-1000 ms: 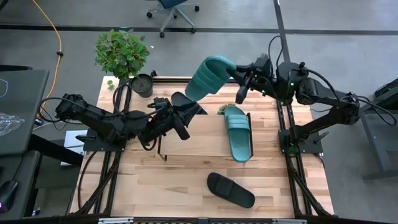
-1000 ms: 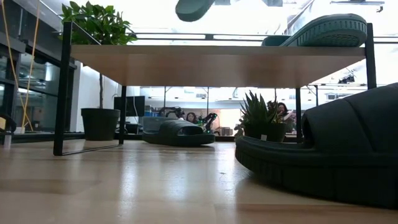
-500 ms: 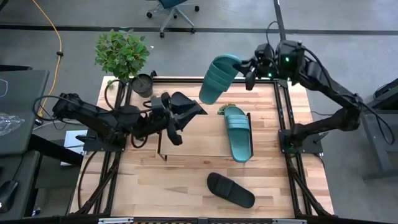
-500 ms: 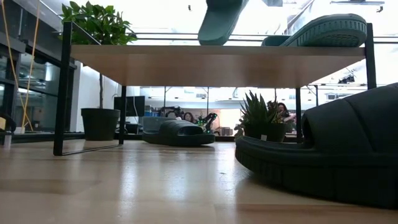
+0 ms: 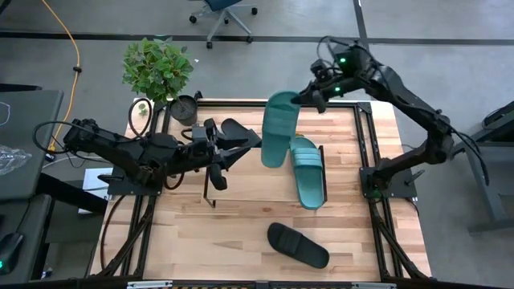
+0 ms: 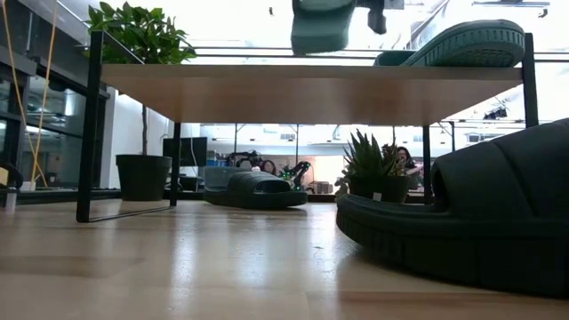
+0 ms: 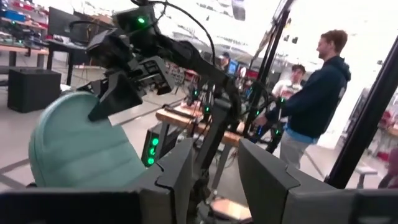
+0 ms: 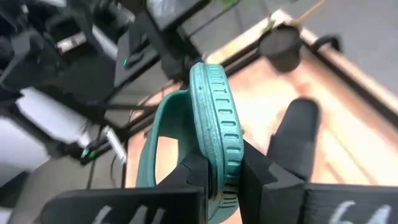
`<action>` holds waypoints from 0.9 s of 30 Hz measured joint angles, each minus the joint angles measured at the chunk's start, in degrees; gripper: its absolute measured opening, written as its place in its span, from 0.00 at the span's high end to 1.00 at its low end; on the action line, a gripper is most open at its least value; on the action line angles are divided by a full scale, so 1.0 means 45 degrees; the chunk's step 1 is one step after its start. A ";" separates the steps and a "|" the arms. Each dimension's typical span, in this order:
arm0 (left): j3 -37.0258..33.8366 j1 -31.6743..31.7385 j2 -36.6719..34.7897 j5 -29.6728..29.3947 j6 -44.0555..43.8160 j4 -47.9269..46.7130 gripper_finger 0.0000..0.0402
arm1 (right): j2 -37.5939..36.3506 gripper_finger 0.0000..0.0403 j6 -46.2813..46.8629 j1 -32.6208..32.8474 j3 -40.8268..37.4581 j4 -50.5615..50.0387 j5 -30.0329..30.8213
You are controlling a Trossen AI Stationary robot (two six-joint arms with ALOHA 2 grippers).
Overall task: Pick and place slides into the shelf
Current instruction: Put the green slipper on the shelf
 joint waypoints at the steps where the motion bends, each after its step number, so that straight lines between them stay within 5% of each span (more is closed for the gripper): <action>1: 0.0000 0.0000 -0.0020 0.0001 0.0000 -0.0169 0.72 | 0.0172 0.95 -0.0081 0.0005 0.0002 -0.0115 -0.0194; 17: 0.0000 0.0000 -0.0064 0.0239 -0.0078 -0.0962 0.72 | 0.2233 0.95 -0.1078 0.1157 0.0016 -0.1678 -0.1557; 27: 0.0000 0.0003 -0.0059 0.0237 -0.0013 -0.1278 0.72 | 0.2491 0.95 -0.1203 0.1537 0.0016 -0.2151 -0.1234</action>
